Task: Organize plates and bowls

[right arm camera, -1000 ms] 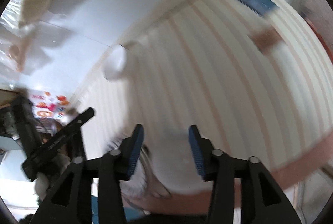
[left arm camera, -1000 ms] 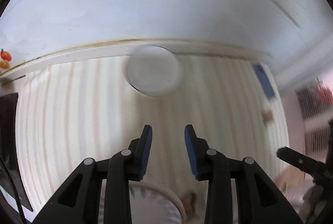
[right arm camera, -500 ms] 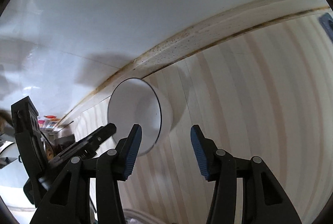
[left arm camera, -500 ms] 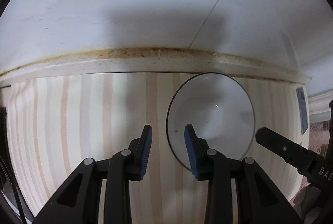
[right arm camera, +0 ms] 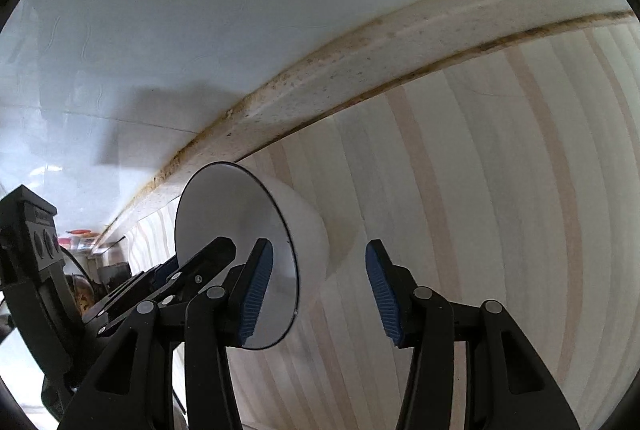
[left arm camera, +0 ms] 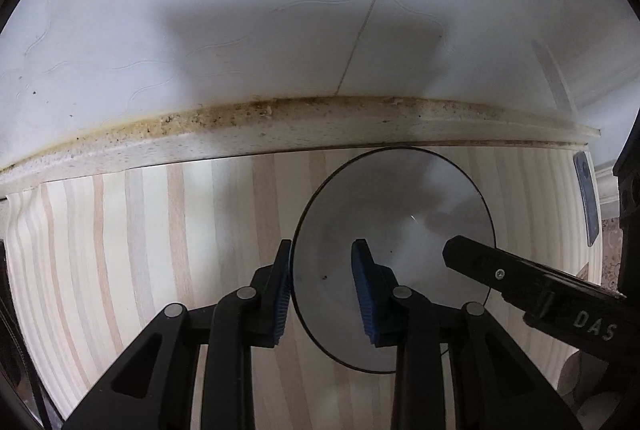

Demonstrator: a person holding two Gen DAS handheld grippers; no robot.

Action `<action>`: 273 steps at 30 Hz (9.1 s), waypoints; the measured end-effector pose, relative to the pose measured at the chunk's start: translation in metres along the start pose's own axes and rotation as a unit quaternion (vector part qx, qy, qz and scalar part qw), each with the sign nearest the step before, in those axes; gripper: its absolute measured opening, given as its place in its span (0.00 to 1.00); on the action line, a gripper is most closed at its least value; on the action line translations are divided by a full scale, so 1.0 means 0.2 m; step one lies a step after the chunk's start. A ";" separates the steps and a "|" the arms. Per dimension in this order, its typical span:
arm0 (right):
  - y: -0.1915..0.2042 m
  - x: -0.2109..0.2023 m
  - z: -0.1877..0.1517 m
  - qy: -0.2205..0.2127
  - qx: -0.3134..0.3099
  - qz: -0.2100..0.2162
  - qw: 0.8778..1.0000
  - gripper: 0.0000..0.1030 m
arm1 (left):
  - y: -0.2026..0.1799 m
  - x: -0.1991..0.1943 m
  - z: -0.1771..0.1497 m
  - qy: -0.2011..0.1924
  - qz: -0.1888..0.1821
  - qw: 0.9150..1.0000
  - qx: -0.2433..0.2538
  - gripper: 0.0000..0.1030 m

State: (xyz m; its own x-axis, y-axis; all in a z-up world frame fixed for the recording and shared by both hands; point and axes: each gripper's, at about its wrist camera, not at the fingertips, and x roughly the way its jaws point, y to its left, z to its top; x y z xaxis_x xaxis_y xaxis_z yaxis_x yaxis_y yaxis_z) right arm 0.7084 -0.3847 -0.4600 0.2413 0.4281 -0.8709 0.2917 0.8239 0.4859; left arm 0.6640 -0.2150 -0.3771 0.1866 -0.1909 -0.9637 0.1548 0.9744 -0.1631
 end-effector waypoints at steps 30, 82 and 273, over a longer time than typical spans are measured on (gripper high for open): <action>0.03 -0.56 -0.48 -0.058 -0.065 -0.025 0.996 0.19 | -0.28 -0.52 -0.50 -0.047 -0.043 0.998 0.029 0.21; -0.65 -0.78 -1.38 -0.029 0.000 -0.085 0.996 0.22 | -0.86 -0.39 -1.22 0.049 -0.028 0.984 0.170 0.21; 0.27 -0.40 -1.43 0.031 -0.149 -0.009 0.988 0.90 | 0.29 -0.74 -1.29 -0.017 0.001 0.998 -0.060 0.69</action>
State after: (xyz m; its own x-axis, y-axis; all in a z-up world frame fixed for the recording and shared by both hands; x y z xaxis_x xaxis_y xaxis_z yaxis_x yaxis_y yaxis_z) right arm 0.4400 -0.2681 -0.3849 0.1795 0.4258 -0.8868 0.0087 0.9007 0.4343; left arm 0.3945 -0.0995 -0.2993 0.2203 -0.1901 -0.9567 0.0381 0.9818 -0.1863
